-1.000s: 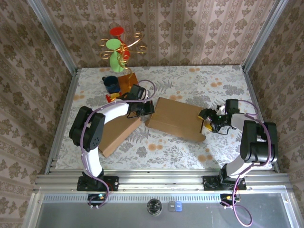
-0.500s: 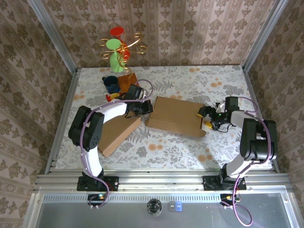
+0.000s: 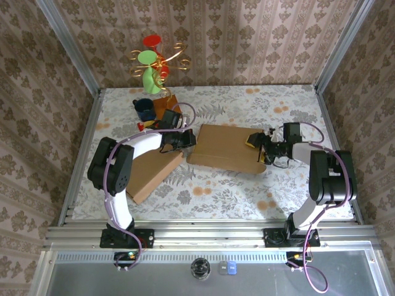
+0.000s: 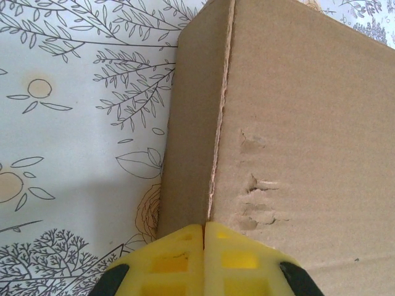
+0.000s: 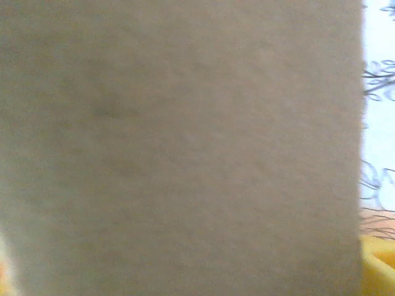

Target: Fold the paper box

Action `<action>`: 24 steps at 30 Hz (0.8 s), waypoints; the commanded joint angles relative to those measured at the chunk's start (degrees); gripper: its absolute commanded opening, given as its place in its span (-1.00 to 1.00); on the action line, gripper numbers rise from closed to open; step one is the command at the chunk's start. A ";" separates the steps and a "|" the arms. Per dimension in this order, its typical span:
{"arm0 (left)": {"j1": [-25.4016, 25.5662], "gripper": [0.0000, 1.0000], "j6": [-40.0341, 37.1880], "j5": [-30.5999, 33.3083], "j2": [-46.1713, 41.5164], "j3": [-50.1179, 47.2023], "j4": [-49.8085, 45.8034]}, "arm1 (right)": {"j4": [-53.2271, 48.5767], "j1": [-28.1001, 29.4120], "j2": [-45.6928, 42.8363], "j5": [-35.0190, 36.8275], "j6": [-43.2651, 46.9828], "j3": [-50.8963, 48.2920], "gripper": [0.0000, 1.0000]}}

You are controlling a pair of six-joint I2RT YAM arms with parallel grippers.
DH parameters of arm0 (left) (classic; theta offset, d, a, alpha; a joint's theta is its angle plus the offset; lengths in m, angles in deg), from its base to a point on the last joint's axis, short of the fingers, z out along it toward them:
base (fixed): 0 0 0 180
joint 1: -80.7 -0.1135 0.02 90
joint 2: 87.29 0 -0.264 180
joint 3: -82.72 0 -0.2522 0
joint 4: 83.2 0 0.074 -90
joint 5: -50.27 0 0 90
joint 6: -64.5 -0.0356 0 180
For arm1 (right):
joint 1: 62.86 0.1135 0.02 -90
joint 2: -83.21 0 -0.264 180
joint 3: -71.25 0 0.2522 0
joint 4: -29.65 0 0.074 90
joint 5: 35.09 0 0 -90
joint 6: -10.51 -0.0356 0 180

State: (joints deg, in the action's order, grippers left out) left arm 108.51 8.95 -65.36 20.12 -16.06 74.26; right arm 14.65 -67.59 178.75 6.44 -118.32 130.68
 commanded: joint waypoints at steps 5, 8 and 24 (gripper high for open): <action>-0.92 -0.91 -1.77 3.21 3.24 -0.45 -5.12 | 5.16 1.83 -0.87 -4.61 -7.35 3.33 0.46; -0.84 -0.87 -1.50 3.30 2.54 -0.74 -3.92 | 6.24 1.83 -1.73 -5.24 -10.34 3.28 0.32; 8.04 -0.34 -24.81 8.63 -16.72 -7.09 9.74 | -6.47 -2.06 -4.37 -9.22 -19.18 9.36 0.09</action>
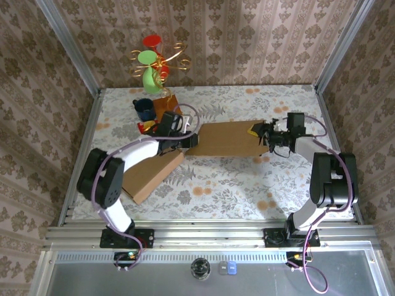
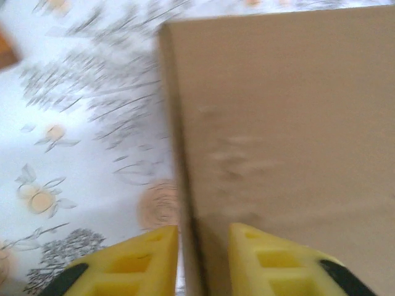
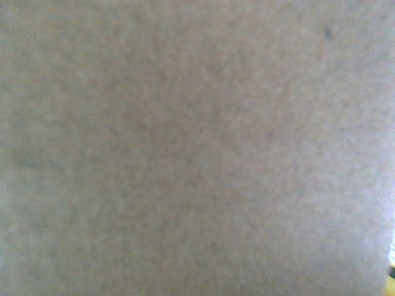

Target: Fold the paper box

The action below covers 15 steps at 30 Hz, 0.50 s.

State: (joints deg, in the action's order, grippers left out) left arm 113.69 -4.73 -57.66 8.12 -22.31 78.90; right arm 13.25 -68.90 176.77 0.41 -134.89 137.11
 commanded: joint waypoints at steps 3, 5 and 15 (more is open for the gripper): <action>5.01 -0.26 -20.10 -0.43 -6.35 1.13 2.15 | -10.73 -1.46 -2.64 -4.01 -3.76 4.78 0.05; 6.48 -0.21 -27.28 -1.00 -7.63 1.55 -0.01 | -13.61 -2.02 -2.84 -4.91 -5.07 5.76 0.01; 9.60 0.42 -54.53 -2.30 -11.69 3.17 -8.55 | -18.98 -3.32 -6.40 -5.28 -13.33 3.66 -0.06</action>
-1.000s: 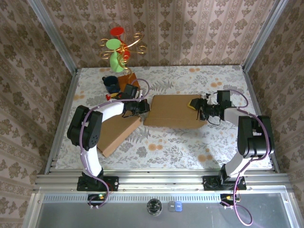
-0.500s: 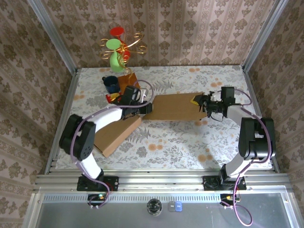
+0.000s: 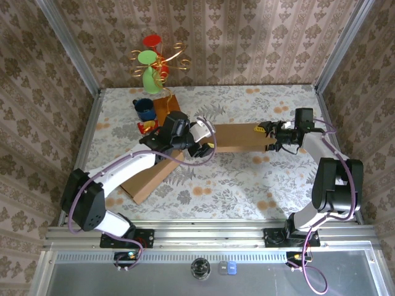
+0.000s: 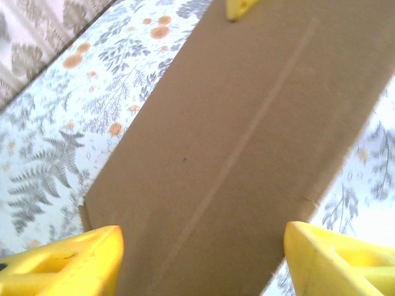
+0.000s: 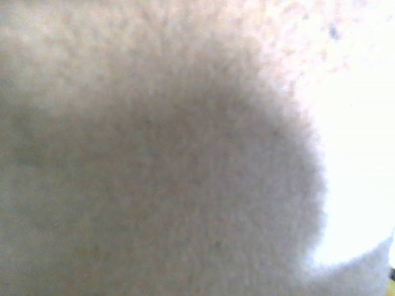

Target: Fold the paper box

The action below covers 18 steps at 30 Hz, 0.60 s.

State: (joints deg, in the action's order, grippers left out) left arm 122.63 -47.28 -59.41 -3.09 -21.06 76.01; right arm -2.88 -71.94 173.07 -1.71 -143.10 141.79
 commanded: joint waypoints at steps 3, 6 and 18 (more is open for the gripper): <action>0.69 0.44 -15.70 -1.14 0.75 4.38 -9.33 | -0.06 -0.48 -4.39 -2.58 -10.14 -4.51 -0.07; 0.69 0.44 -18.17 -2.19 1.52 6.54 -12.58 | -0.14 -0.87 -5.30 -1.74 -11.78 -6.12 -0.09; 0.41 0.49 -22.04 -2.56 5.72 10.99 -18.75 | -1.01 -0.94 -5.64 -2.00 -14.77 -7.38 -0.10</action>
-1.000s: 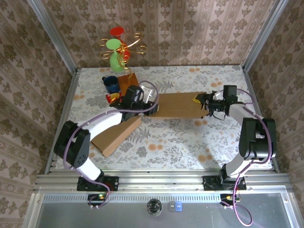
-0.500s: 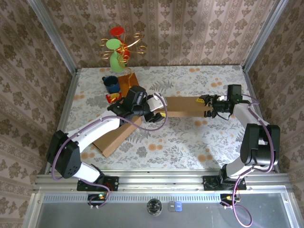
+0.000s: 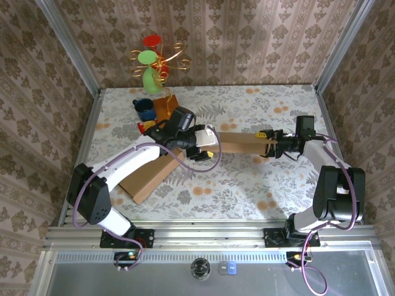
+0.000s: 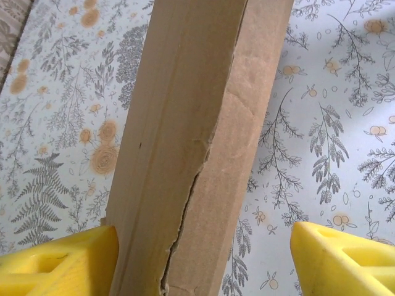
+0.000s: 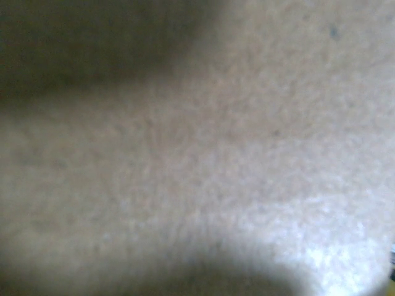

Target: Fold the paper box

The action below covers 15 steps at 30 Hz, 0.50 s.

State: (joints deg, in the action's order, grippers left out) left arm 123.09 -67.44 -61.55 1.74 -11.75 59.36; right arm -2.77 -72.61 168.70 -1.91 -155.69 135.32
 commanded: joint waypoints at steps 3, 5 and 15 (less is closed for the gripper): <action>-0.25 0.49 -2.72 1.85 1.88 1.05 -0.69 | -2.41 -0.26 -1.43 -2.41 -2.58 -0.98 -0.10; -0.24 0.49 -2.82 3.65 2.94 1.58 -0.33 | -3.23 -0.26 -2.11 -2.49 -3.10 -1.64 -0.10; -0.17 0.47 -5.59 4.64 5.74 4.32 -4.23 | 2.89 -0.05 -5.17 -2.98 -13.12 -10.24 -0.09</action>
State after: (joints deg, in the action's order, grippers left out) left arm 123.07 -70.67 -57.27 6.81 -8.87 56.93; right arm -0.39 -72.83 164.33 -2.68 -163.89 127.49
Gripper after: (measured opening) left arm 0.738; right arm 0.543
